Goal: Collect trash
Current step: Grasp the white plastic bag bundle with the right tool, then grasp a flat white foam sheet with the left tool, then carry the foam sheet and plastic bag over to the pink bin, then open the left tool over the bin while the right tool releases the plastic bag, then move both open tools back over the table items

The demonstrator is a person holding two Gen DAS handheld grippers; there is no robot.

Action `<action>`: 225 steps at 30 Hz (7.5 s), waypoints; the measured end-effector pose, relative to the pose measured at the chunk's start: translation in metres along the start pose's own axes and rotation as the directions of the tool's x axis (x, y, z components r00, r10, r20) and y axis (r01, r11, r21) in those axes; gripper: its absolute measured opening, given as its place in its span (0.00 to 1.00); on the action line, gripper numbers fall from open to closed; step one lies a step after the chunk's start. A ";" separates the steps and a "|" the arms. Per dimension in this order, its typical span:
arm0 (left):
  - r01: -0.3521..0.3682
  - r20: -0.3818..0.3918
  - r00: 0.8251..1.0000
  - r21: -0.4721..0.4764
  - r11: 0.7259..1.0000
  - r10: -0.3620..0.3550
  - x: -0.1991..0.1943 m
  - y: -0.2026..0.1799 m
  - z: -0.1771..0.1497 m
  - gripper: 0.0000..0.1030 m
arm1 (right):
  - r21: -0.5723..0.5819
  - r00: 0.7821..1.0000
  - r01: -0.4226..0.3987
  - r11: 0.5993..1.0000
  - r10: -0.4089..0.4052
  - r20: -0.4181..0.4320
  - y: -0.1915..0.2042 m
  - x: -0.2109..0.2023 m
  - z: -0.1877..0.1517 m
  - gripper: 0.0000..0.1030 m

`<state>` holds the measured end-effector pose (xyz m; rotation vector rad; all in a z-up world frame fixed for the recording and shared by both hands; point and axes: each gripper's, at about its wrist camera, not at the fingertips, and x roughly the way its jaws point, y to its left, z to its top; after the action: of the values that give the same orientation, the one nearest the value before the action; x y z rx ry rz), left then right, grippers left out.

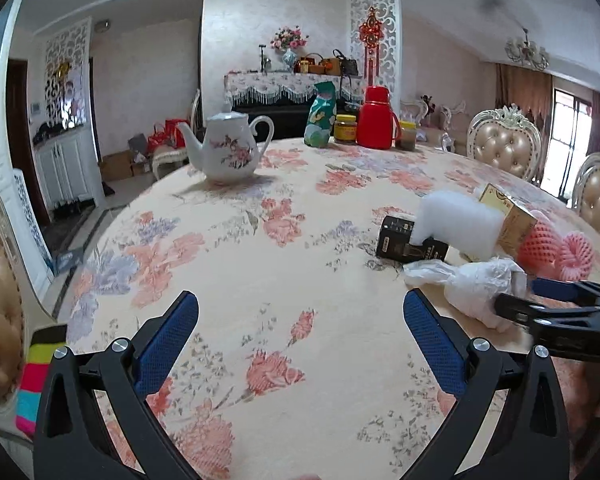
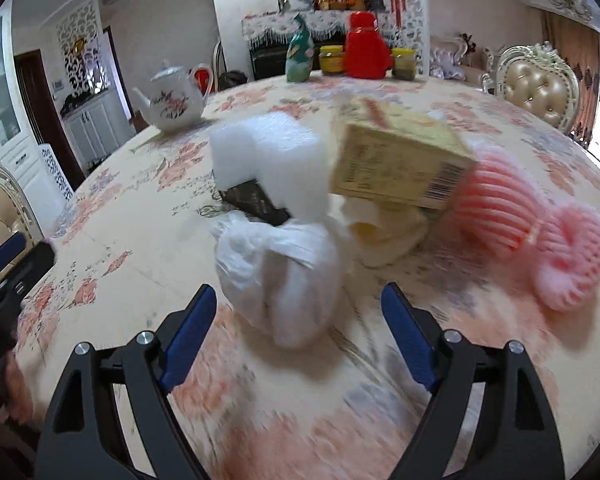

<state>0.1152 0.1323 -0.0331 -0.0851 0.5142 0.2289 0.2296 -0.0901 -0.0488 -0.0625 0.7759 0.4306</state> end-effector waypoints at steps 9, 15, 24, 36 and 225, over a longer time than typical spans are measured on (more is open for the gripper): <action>0.066 -0.023 0.997 -0.034 0.997 -0.067 0.002 -0.014 0.000 0.93 | -0.003 1.000 0.019 1.000 -0.019 -0.012 -0.009 -0.002 -0.005 0.24; 0.129 -0.052 0.990 -0.001 0.992 -0.129 0.017 -0.054 0.008 0.93 | 0.039 0.998 0.052 0.998 -0.054 0.030 -0.045 -0.036 -0.025 0.20; 0.182 -0.078 0.981 0.025 0.983 -0.179 0.040 -0.113 0.022 0.93 | 0.134 0.983 0.150 0.980 -0.162 0.087 -0.108 -0.082 -0.053 0.20; 0.136 -0.168 0.978 0.047 0.990 -0.127 0.085 -0.135 0.028 0.92 | 0.152 0.981 0.135 0.979 -0.153 0.116 -0.119 -0.100 -0.066 0.20; 0.260 0.021 0.964 0.109 0.959 -0.264 0.041 -0.151 0.044 0.94 | 0.193 0.934 0.304 0.933 -0.332 0.134 -0.157 -0.121 -0.042 0.90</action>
<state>0.2073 -0.0001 -0.0118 -0.0457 0.4735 -0.0560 0.1874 -0.2849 -0.0111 0.0063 0.6217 0.0572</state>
